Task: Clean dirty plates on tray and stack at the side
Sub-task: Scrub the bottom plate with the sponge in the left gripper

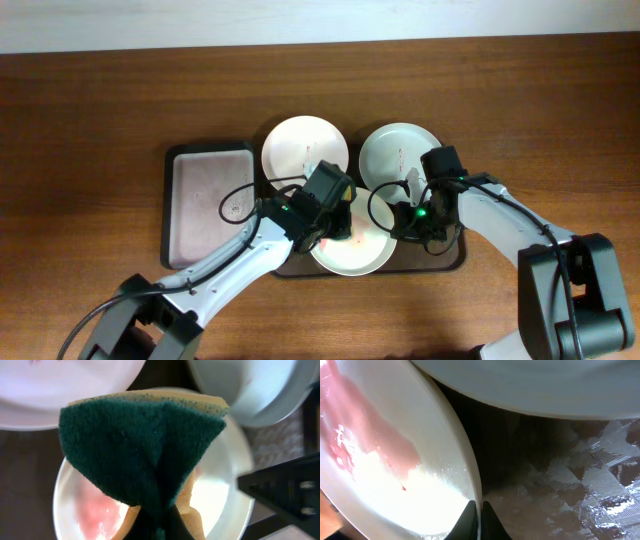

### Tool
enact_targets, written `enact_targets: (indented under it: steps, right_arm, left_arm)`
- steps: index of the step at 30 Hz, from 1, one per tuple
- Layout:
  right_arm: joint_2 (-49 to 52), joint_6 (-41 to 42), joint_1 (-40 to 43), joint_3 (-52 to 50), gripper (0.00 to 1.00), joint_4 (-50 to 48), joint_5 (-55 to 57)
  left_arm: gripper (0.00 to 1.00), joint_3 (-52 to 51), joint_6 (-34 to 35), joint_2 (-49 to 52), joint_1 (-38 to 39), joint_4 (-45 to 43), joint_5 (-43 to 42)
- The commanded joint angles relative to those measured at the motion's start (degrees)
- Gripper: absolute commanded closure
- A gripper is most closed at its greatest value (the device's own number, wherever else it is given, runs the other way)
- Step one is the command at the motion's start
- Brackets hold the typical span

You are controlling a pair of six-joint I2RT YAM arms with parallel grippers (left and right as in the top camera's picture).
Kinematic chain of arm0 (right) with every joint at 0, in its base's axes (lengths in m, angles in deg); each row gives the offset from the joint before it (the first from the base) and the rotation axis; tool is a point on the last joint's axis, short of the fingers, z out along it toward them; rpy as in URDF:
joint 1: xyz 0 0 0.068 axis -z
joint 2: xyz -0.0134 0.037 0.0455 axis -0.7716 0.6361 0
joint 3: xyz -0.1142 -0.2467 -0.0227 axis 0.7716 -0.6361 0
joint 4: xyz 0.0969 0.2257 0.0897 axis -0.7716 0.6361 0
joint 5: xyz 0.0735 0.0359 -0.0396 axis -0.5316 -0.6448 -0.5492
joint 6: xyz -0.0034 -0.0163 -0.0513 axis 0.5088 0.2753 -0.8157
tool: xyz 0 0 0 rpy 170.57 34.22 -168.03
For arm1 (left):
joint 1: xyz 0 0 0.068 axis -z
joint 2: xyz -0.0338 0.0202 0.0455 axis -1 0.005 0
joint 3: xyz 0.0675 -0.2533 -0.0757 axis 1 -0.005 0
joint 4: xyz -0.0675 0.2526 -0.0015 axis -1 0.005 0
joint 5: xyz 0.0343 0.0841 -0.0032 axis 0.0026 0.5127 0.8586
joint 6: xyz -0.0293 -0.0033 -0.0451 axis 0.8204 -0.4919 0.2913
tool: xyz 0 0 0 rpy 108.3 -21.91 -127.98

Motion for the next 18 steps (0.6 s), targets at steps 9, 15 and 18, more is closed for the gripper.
enact_targets:
  steps: [9,15,18]
  right_arm:
    - [0.31,-0.42,-0.15,0.74,0.95,0.44,0.70]
    - [0.31,-0.42,-0.15,0.74,0.95,0.87,0.70]
    - [0.31,-0.42,-0.13,0.74,0.95,0.90,0.70]
  left_arm:
    - [1.00,1.11,1.68,7.10,4.22,-8.41,-3.04]
    - [1.00,1.11,1.64,9.92,4.42,-5.92,0.15]
    - [1.00,1.14,1.64,9.70,4.15,-3.17,2.86]
